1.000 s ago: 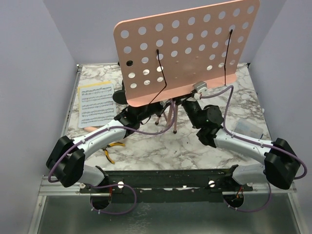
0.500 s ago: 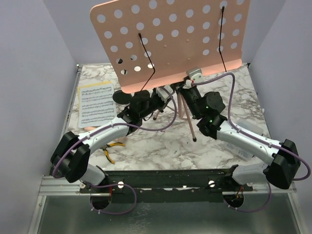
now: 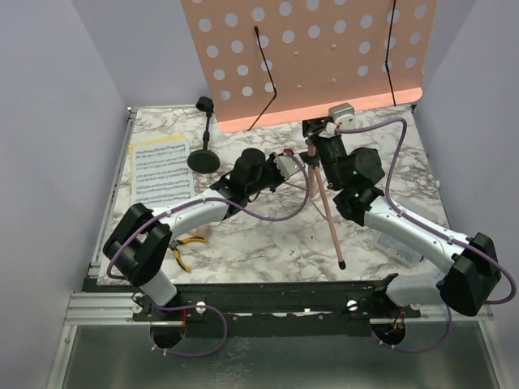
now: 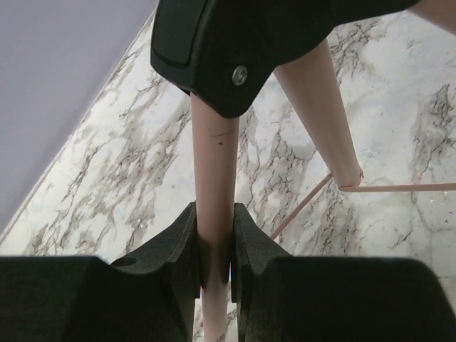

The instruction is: Set up the instrument practice props

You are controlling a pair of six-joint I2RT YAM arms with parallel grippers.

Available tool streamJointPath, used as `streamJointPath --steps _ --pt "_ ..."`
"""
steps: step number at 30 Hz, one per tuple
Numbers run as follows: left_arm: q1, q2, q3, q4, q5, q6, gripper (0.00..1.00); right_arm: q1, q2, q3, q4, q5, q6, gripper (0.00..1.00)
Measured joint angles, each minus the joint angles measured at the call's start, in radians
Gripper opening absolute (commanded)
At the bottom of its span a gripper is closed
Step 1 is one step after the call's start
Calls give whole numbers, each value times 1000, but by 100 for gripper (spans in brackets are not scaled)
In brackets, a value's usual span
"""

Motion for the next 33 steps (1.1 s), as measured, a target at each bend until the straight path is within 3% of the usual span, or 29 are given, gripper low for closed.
streamJointPath --steps 7,8,10,12,13,14,17,23,28,33 --pt "23 72 54 -15 0 77 0 -23 -16 -116 152 -20 2 0" --pt "27 82 66 -21 -1 89 7 -26 -23 -142 179 -22 -1 0" --pt "39 117 103 -31 18 105 38 -29 -26 -177 240 -28 -4 0" --pt "39 142 143 -56 41 100 53 -31 -26 -201 290 -28 -14 0" --pt "42 150 164 -91 40 75 70 -31 -26 -218 323 -28 -21 0" --pt "51 158 174 -120 37 47 80 -31 -26 -235 359 -25 -27 0" --pt "91 158 175 -208 35 -41 92 -31 -20 -267 426 -12 -39 0" --pt "111 26 130 -274 37 -273 94 -31 25 -270 504 42 -46 0" --pt "104 -204 65 -230 60 -645 91 -31 50 -269 548 77 -56 0" --pt "101 -283 -44 -106 85 -1059 90 -31 55 -268 550 93 -53 0"
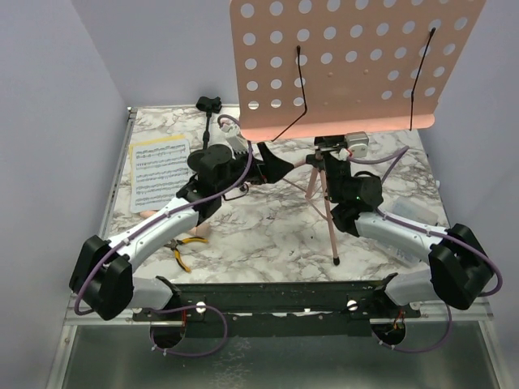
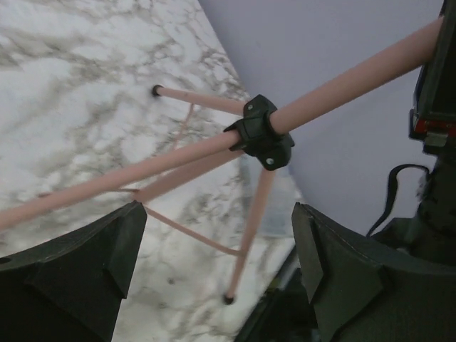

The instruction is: Set up the instrument practice props

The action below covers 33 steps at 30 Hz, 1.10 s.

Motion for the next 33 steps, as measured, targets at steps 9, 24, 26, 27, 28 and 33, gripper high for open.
streamJointPath --steps 9,24,26,27,28,33 --pt "-137 161 -47 210 -52 -514 78 0 1 18 -36 23 15 0" --pt "-208 445 30 416 -132 -495 57 -2 -10 87 -158 45 36 0" --pt "-201 459 29 435 -132 -479 54 -2 -10 117 -185 52 29 0" --pt "-196 462 25 444 -128 -475 52 -2 -10 135 -197 53 24 0" --pt "-188 465 17 456 -118 -472 50 0 -9 153 -206 53 21 0" --pt "-134 465 -23 507 -22 -443 49 11 2 229 -243 64 14 0"
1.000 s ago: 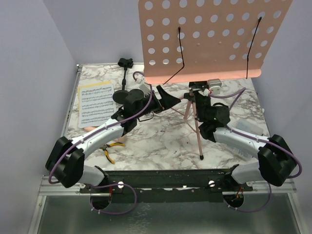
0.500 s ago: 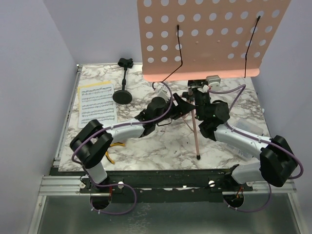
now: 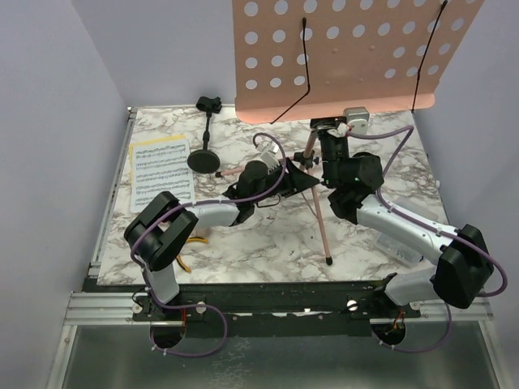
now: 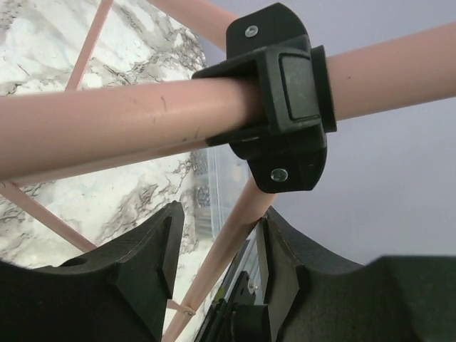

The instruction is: Set up the instrument practice props

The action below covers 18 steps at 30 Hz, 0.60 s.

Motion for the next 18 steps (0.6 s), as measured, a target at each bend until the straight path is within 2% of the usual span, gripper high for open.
streamJointPath --steps 6,12,18 --pt "56 -58 -62 -28 98 59 52 6 21 7 15 15 1 0" --pt "166 -101 -122 -257 106 185 70 0 63 7 103 118 -98 0" --pt "158 -188 -109 -339 197 209 85 -9 122 12 163 200 -146 0"
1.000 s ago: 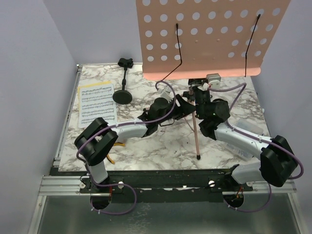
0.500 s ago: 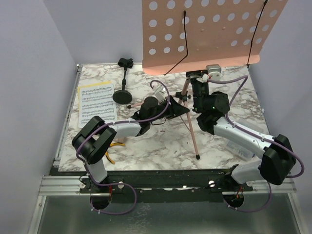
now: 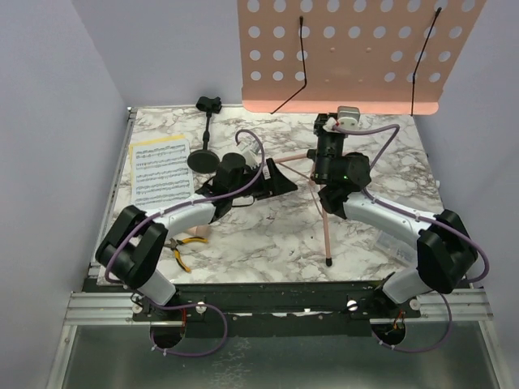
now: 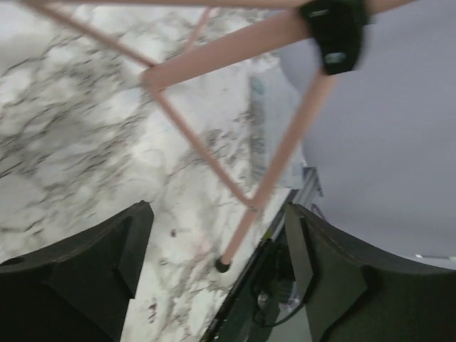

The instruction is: Set up the instrument practice props

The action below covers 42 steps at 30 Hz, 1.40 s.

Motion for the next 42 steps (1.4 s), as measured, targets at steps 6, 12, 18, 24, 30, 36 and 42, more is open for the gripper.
streamJointPath --steps 6,12,18,24,30,36,42 --pt "-18 -47 140 58 33 -98 86 5 55 52 5 38 -23 0" --pt "-27 101 281 187 47 -231 81 5 65 66 6 53 -25 0" --pt "-58 257 317 201 31 -285 73 5 65 68 3 54 -21 0" --pt "-86 303 319 199 -72 -327 68 5 64 86 -45 54 6 0" --pt "-89 321 340 205 -101 -327 51 4 64 126 -120 79 28 0" --pt "-63 319 348 170 -56 -274 47 7 64 196 -213 92 43 0" --pt "-36 264 339 60 -7 -149 43 18 64 190 -214 85 63 0"
